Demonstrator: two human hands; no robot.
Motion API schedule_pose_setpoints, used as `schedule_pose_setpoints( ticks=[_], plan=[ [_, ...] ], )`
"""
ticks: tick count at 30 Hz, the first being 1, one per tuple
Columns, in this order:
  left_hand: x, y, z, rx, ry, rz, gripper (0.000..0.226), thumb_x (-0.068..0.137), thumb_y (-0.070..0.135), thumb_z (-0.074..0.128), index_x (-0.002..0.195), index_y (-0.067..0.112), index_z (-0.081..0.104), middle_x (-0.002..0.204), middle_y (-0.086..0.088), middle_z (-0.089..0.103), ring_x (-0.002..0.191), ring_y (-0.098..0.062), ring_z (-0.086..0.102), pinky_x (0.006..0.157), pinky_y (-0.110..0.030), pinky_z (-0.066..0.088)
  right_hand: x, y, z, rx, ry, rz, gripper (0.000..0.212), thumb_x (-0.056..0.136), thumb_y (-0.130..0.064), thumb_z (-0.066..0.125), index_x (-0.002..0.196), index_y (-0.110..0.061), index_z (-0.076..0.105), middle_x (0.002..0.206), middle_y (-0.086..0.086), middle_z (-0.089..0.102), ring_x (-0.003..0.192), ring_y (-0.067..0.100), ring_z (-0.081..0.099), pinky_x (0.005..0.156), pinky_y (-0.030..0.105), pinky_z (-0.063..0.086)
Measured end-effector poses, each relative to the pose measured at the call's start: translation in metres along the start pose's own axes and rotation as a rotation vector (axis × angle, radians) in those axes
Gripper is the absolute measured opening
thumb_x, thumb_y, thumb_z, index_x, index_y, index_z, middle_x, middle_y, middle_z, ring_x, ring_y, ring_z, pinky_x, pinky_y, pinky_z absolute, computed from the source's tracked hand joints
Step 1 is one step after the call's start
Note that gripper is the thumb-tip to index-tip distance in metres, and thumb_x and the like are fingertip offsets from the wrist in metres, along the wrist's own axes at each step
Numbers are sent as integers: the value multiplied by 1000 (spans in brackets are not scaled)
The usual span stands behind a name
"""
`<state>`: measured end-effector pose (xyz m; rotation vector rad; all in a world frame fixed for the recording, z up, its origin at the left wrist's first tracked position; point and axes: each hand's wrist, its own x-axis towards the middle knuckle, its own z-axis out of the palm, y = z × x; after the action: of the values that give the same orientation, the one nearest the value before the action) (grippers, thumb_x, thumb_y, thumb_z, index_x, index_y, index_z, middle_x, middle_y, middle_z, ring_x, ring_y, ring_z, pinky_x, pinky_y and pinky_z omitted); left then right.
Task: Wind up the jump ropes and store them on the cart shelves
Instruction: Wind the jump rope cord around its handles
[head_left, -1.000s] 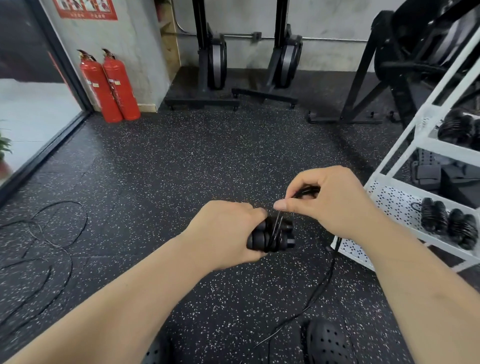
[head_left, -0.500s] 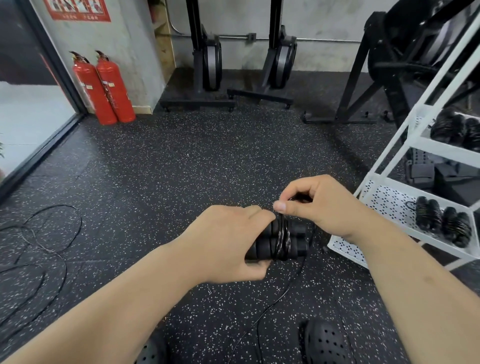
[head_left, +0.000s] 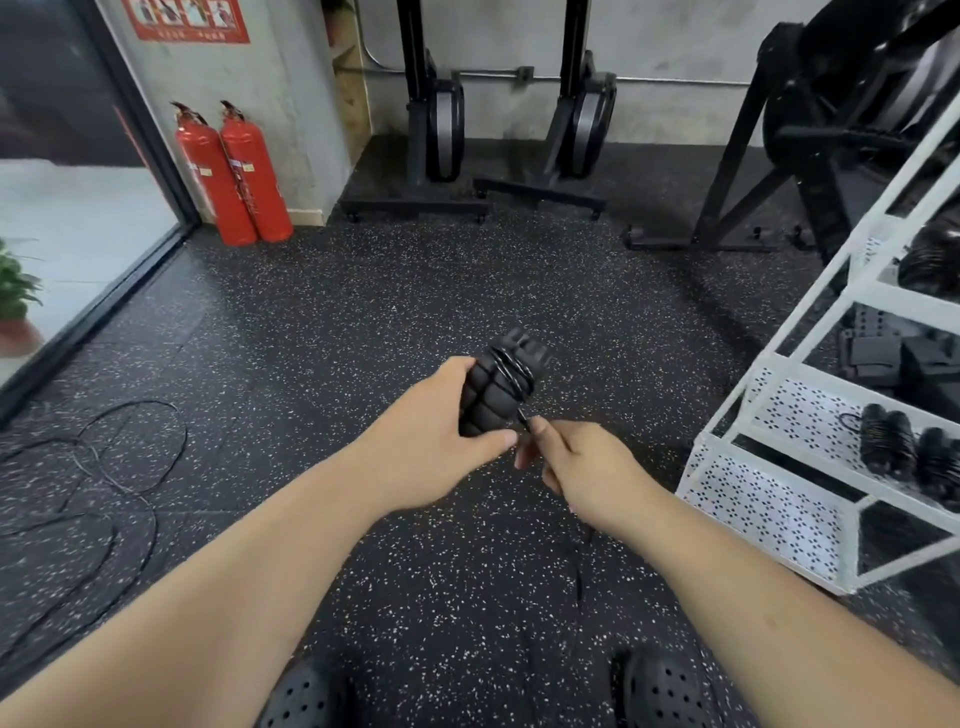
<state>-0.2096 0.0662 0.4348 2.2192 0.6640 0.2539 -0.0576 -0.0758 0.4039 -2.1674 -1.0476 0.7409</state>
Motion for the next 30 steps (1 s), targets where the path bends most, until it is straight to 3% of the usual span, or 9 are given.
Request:
schedule_pose_setpoints(
  ticks=[3,6,11,16,18,21,30],
  plan=[
    [9,-23,-3,249,97,-55,51,86,47,83,126,39,53,115,14,66,102,-12,65,93,-39,55,-7,-8,9,-268,-34,-80,37,114,-42,36,104,-28,69,79,-7,64,66,12,58,57,29,39],
    [11,-33,-4,396,169,-99,49,85,49,82,123,35,55,108,7,62,99,-22,62,90,-42,56,-21,-19,7,-526,-3,-125,29,113,-44,39,115,-28,63,86,-3,68,72,18,63,61,34,48],
    [12,-35,-4,538,150,-101,56,86,47,82,132,39,50,102,8,54,100,-24,62,86,-45,59,-45,-46,-16,-799,143,-294,31,112,-50,36,107,-33,61,89,-12,58,78,13,60,67,33,53],
    [4,-12,13,751,67,204,60,91,43,79,141,43,47,112,9,57,109,-21,63,90,-39,52,-39,-42,-37,-598,260,-348,21,101,-56,59,103,-40,74,86,-13,54,79,8,57,69,35,52],
    [1,-5,21,815,48,358,62,93,44,77,146,40,45,119,10,59,115,-18,61,96,-36,47,-33,-34,-46,-471,251,-316,18,97,-55,67,97,-40,77,85,-16,60,80,4,59,71,33,51],
    [-3,1,25,810,44,502,55,91,42,79,137,37,50,116,13,58,111,-14,59,94,-34,45,-23,-22,-59,-342,178,-213,23,96,-56,68,88,-37,78,80,-19,69,79,-2,62,67,24,42],
    [1,3,24,816,39,547,62,89,42,81,141,41,47,118,15,56,111,-13,58,93,-34,46,-20,-8,-69,-372,189,-179,29,93,-62,69,84,-36,78,76,-16,70,75,1,62,65,31,47]
  ],
)
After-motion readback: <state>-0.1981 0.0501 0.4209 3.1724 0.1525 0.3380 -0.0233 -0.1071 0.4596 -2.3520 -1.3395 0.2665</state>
